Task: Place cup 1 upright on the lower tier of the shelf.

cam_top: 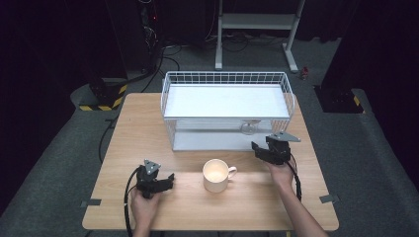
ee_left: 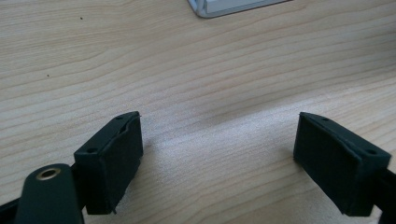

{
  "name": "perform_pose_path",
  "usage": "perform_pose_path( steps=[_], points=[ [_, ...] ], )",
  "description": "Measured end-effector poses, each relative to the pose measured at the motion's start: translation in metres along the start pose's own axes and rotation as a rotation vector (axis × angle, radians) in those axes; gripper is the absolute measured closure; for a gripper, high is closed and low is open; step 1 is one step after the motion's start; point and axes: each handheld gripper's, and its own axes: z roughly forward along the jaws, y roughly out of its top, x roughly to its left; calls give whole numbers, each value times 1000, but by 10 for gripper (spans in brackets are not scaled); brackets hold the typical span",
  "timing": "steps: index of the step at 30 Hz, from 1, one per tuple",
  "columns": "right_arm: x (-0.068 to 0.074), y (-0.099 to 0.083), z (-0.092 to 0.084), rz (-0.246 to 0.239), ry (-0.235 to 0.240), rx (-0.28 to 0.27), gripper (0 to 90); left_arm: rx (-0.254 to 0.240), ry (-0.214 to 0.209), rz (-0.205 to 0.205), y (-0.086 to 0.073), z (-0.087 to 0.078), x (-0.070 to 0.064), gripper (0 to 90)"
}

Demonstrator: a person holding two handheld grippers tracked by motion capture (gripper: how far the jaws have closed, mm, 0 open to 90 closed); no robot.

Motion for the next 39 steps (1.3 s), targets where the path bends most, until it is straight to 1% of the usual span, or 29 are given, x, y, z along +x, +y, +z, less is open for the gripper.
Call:
perform_pose_path(
  steps=[2, 3, 6, 7, 12, 20, 22, 24, 26, 29, 30, 33, 36, 39],
  points=[
    [1, 0, -1, -3, -1, -3, 343, 0, 0, 0, 0, 0, 0, 160],
    [1, 0, -3, -16, 0, -11, 343, 0, 0, 0, 0, 0, 0, 160],
    [2, -3, -7, 3, 7, -19, 337, 0, 0, 0, 0, 0, 0, 160],
    [1, -4, -8, -8, 9, -25, 336, 0, 0, 0, 0, 0, 0, 160],
    [-1, -7, -14, -1, 15, -39, 331, 1, -1, 0, 0, 0, 0, 160],
    [-4, -10, -23, 4, 20, -43, 321, 1, -1, -1, 0, 0, 0, 160],
    [-3, -10, -24, -2, 21, -42, 321, 1, -1, -1, 0, 0, 0, 160],
    [-3, -12, -29, -16, 18, -47, 319, 1, 0, -2, 0, 0, 0, 160],
    [-4, -14, -32, -15, 19, -55, 319, 1, 0, -2, 0, 0, 0, 160],
    [-4, -18, -34, -3, 18, -56, 317, 1, 0, -1, 0, 0, 0, 160],
    [-4, -22, -35, -1, 13, -44, 314, 1, 0, -2, 0, 0, 0, 160],
    [-5, -25, -39, 4, 4, -26, 313, 1, 0, -2, 0, 0, 0, 160],
    [-6, -28, -46, 13, -7, -42, 313, 2, 0, -2, 0, 0, 0, 160],
    [-9, -32, -47, 14, -11, -37, 311, 1, 0, -2, 0, 0, 0, 160]
  ],
)
